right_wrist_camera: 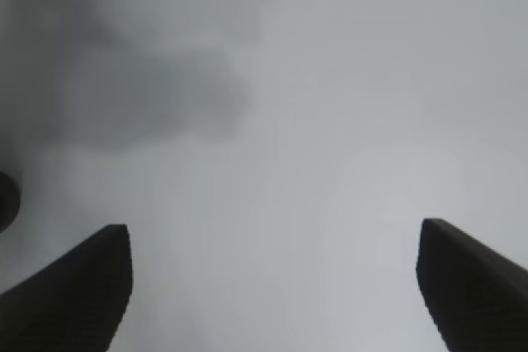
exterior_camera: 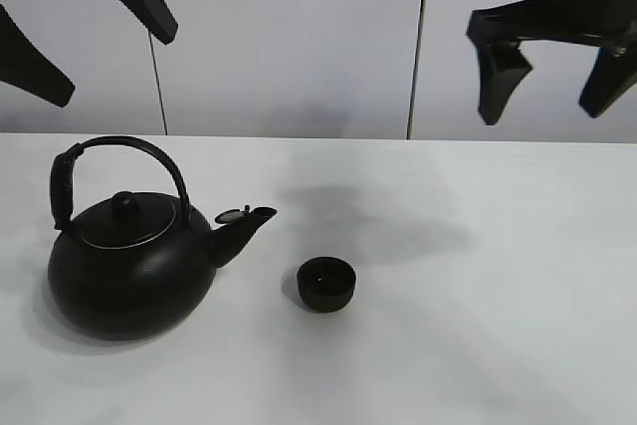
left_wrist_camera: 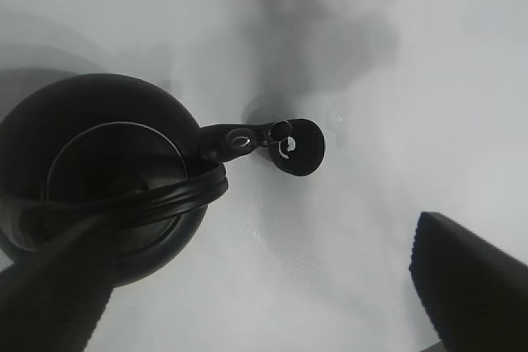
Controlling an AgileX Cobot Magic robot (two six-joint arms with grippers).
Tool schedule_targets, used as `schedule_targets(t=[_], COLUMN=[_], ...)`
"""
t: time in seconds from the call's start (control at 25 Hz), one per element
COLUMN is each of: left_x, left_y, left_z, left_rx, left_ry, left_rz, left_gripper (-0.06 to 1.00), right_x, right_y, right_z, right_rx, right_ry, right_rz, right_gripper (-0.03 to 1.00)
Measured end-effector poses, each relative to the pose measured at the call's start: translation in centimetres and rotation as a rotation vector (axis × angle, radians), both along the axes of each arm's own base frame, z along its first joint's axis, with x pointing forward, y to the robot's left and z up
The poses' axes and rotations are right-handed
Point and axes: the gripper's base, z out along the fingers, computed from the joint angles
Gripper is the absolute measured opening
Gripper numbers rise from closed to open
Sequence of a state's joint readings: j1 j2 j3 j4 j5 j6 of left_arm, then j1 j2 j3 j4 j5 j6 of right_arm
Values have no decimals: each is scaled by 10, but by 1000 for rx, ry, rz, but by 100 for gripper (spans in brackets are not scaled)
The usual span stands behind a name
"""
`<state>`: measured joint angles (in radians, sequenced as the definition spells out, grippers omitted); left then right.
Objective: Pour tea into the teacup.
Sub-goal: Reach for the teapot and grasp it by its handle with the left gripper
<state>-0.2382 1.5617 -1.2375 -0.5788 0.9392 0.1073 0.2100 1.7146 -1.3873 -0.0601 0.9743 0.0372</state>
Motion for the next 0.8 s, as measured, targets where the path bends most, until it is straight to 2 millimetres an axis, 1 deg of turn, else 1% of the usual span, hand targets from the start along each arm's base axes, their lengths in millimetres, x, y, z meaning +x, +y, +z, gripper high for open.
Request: schedule_targets(t=[0.08,0.2,0.28,0.36,0.44,0.48,0.52,0.6,0.64,0.68,0.72,0.8], left_x=[0,0,0,0,0,0,0,0,0,0,0,0], left_y=[0,0,0,0,0,0,0,0,0,0,0,0], left_z=[0,0,0,0,0,0,0,0,0,0,0,0], left_rx=[0,0,0,0,0,0,0,0,0,0,0,0], left_ry=[0,0,0,0,0,0,0,0,0,0,0,0], left_rz=[0,0,0,0,0,0,0,0,0,0,0,0], left_gripper=[69,69,69,69,69,69,69,69,69,69,69,69], right_x=[-6,-23,-40,-63,-94,-110,-129,-170,-187,-208,-228,-263], right_y=[-11,-16,-17,-21,-26,-29,-32,-39,-42,-45,-48,-54], right_z=[9,26,44,61,85,93,104,118,119,122,122,112], right_rx=[-9,-4,12,28,44,52,65,94,105,124,135,159], right_ry=[17,38,28,-4,-85,-120,-171,-261,-291,-341,-385,-449], right_rz=[-13,-21,-17,-17,-16,-17,-18,-25,-28,-30,-33,-47], right_gripper=[64,63,62,62,62,62,62,62,62,62,62,61])
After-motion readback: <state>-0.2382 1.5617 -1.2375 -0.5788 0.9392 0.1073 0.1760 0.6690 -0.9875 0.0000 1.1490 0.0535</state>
